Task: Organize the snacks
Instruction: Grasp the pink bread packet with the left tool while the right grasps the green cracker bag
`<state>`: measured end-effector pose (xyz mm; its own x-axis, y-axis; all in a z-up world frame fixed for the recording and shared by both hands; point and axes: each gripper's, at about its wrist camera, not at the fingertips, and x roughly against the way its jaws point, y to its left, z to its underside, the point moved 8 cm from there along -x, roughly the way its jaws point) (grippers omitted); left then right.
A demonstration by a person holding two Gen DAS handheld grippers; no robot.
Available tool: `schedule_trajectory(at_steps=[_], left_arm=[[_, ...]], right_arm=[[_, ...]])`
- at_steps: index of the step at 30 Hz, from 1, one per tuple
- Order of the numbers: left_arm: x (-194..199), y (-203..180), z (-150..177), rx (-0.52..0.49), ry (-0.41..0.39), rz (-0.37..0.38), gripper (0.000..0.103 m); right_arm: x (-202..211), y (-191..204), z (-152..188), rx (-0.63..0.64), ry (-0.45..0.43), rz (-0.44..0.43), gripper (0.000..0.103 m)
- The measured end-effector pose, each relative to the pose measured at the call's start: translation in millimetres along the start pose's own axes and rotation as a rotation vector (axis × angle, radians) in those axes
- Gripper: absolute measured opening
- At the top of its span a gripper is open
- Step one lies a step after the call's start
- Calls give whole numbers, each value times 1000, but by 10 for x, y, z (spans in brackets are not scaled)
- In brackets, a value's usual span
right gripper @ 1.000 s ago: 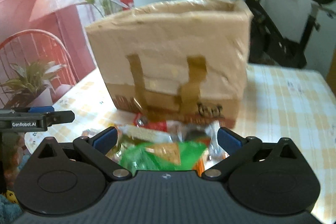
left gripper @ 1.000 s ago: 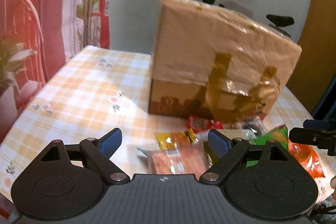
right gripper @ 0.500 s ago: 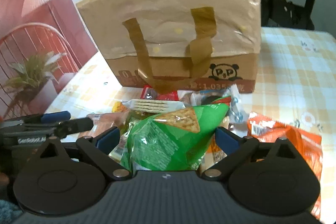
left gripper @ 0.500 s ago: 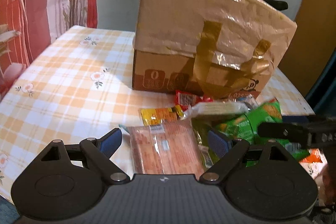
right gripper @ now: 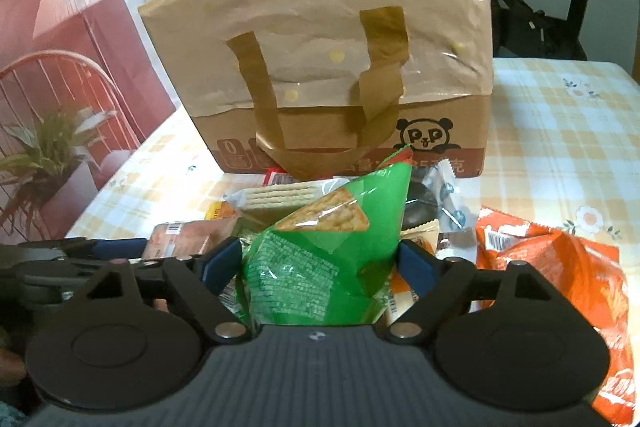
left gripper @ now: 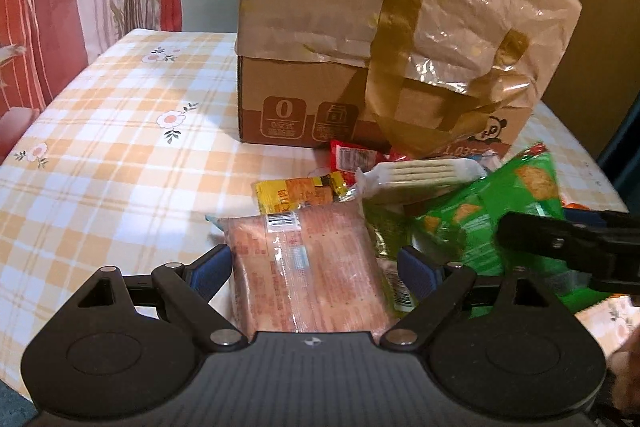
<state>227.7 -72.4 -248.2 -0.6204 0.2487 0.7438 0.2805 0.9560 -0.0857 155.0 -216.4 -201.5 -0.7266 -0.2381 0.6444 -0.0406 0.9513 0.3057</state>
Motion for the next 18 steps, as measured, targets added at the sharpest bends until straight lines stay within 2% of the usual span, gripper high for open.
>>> schedule_trajectory(at_steps=[3, 6, 9, 11, 18], left_arm=[[-66, 38, 64, -18, 30, -53, 92], [-87, 84, 110, -25, 51, -74, 92], [-72, 105, 106, -21, 54, -72, 91], [-51, 100, 97, -24, 45, -57, 79], [19, 157, 63, -9, 9, -71, 76]], right_arm=[[28, 2, 14, 3, -9, -5, 83], [34, -3, 25, -5, -14, -8, 83], [39, 5, 26, -2, -18, -7, 83], [44, 4, 30, -2, -20, -6, 83], [58, -16, 43, -14, -24, -11, 83]])
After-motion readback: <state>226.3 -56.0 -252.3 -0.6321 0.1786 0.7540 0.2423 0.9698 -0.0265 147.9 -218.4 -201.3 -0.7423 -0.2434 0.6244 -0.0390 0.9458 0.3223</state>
